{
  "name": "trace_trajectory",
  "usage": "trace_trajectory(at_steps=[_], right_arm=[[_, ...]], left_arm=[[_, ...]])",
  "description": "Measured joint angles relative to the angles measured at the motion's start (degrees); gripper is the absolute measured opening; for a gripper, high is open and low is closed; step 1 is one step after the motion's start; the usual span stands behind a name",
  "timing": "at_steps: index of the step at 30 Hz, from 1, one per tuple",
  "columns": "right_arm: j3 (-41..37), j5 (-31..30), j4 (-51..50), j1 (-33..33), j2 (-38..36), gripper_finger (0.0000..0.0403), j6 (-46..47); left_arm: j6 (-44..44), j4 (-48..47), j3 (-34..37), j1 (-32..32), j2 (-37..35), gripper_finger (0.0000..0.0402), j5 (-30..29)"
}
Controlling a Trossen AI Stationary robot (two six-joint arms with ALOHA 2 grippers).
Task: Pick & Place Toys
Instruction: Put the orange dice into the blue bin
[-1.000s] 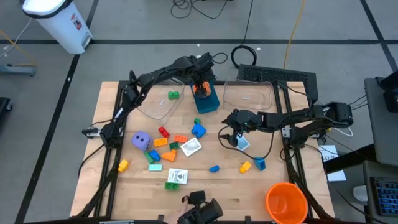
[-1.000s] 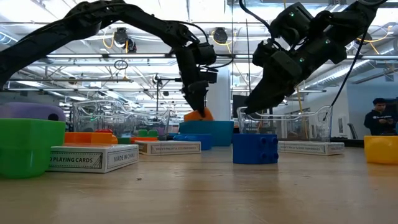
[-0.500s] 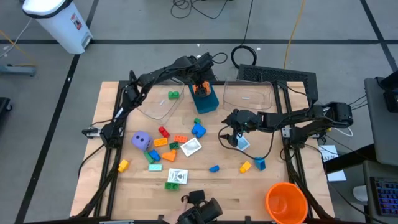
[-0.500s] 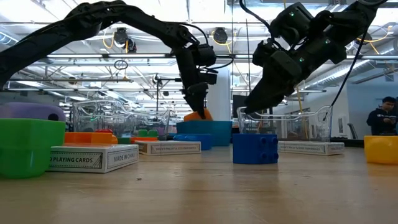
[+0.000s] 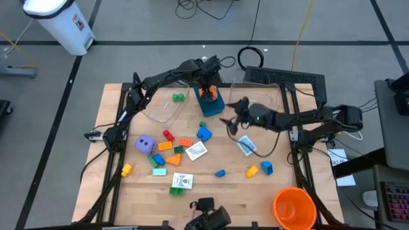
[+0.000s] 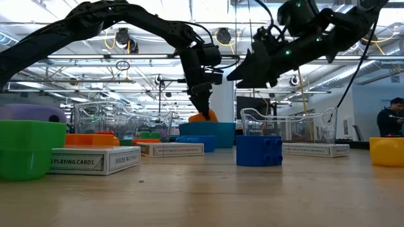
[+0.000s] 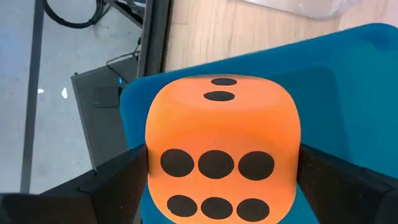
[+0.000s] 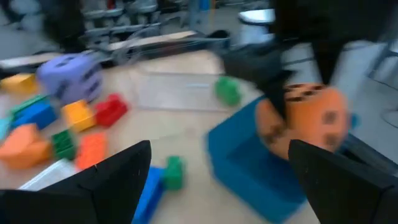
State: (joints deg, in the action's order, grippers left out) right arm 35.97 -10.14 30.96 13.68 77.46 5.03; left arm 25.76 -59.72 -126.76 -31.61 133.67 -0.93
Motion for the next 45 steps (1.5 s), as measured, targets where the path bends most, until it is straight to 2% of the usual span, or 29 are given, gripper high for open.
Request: trace_trajectory(at_steps=[3, 8, 13, 17, 26, 35, 45], right_arm=[[0.19, 2.82, 0.35, 5.94, -0.1, 0.0363, 1.04], [2.16, 11.47, -0.06, 15.92, -0.03, 0.0344, 4.27], [6.82, 19.36, -1.27, 21.68, 2.93, 0.0319, 6.19], [11.63, 23.67, -0.93, 23.15, 8.48, 0.0293, 6.54], [16.04, 25.59, 0.34, 24.93, 19.2, 0.0213, 7.73], [16.15, 28.61, 8.92, 26.77, 23.28, 0.0132, 11.6], [16.11, 29.76, 11.31, 27.14, 25.65, 0.003, 11.57]], left_arm=[[1.3, 0.04, 0.0, 0.11, 0.0, 0.0379, -0.06], [2.21, 1.23, 0.0, 0.14, 0.4, 0.0379, -0.04], [1.53, 3.82, 0.02, -0.16, 0.94, 0.0379, -0.67], [0.64, 3.77, 0.0, -0.4, 1.65, 0.0379, -2.01], [0.52, 3.39, 0.0, -0.57, 1.88, 0.0379, -2.06], [0.53, 4.65, 0.0, -0.57, 1.88, 0.0379, -1.95], [0.1, 6.95, 0.0, -0.57, 1.86, 0.0379, -0.13]])
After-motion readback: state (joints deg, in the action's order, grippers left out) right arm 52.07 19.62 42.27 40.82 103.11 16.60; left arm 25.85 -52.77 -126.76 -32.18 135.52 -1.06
